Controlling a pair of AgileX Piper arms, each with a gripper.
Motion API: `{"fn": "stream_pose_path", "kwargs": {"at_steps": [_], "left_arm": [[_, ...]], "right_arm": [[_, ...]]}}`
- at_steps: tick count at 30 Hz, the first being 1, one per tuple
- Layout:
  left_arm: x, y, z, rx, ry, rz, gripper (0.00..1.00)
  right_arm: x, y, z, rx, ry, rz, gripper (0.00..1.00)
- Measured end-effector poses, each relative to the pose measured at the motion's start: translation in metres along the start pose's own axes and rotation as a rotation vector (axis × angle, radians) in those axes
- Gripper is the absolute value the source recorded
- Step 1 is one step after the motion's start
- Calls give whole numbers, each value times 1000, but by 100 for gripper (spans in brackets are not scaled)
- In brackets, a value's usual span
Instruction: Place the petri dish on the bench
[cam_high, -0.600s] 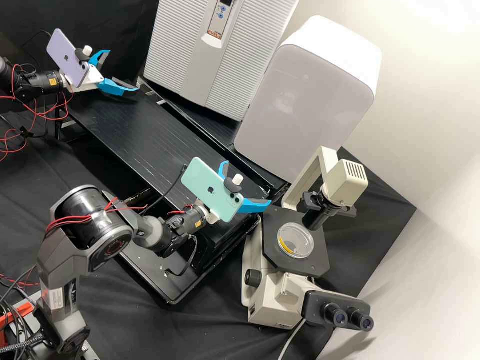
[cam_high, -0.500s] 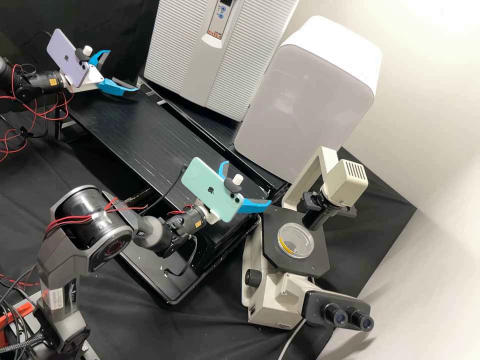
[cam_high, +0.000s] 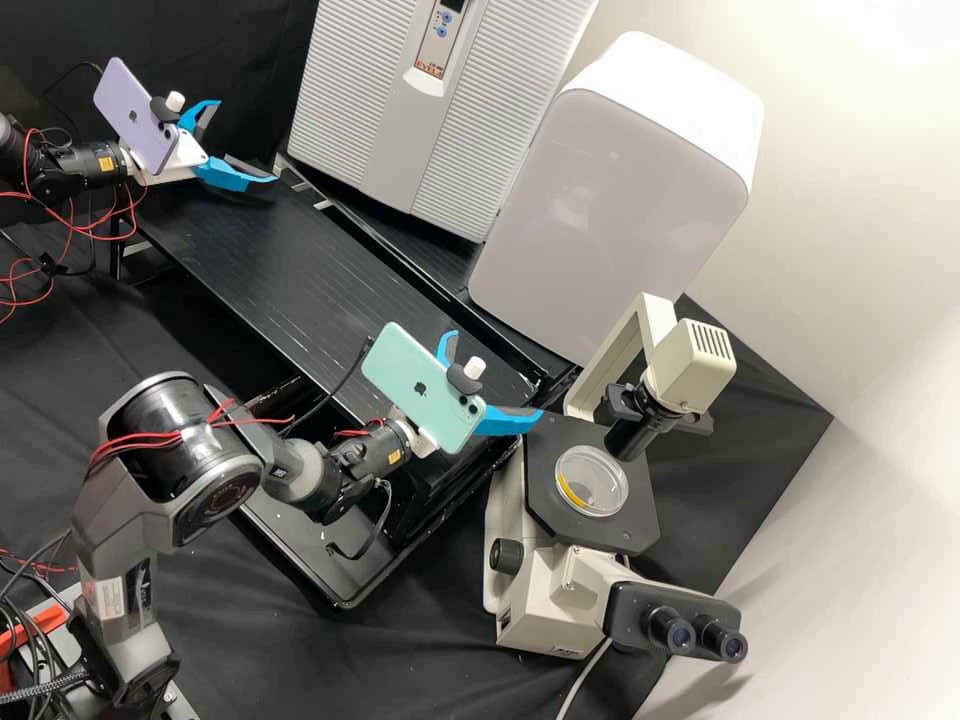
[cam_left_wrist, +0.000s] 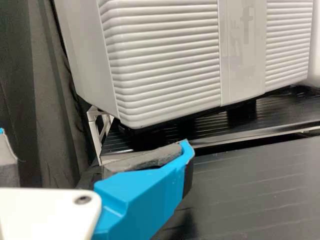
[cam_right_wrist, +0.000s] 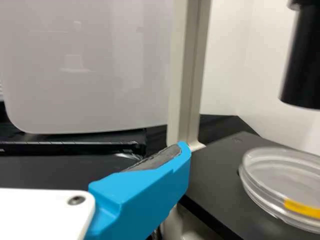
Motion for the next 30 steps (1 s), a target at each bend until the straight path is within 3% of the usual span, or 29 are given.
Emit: {"fn": "stream_pose_path", "kwargs": {"at_steps": [8, 17, 23, 30], "left_arm": [[0, 0, 0, 0, 0, 0, 100], [0, 0, 0, 0, 0, 0, 100], [0, 0, 0, 0, 0, 0, 100], [0, 0, 0, 0, 0, 0, 100]], "right_arm": [[-14, 6, 18, 2, -18, 15, 100], [-37, 31, 37, 47, -17, 111, 100], [-48, 45, 38, 41, 25, 175, 100], [-49, 47, 48, 41, -8, 186, 100]]}}
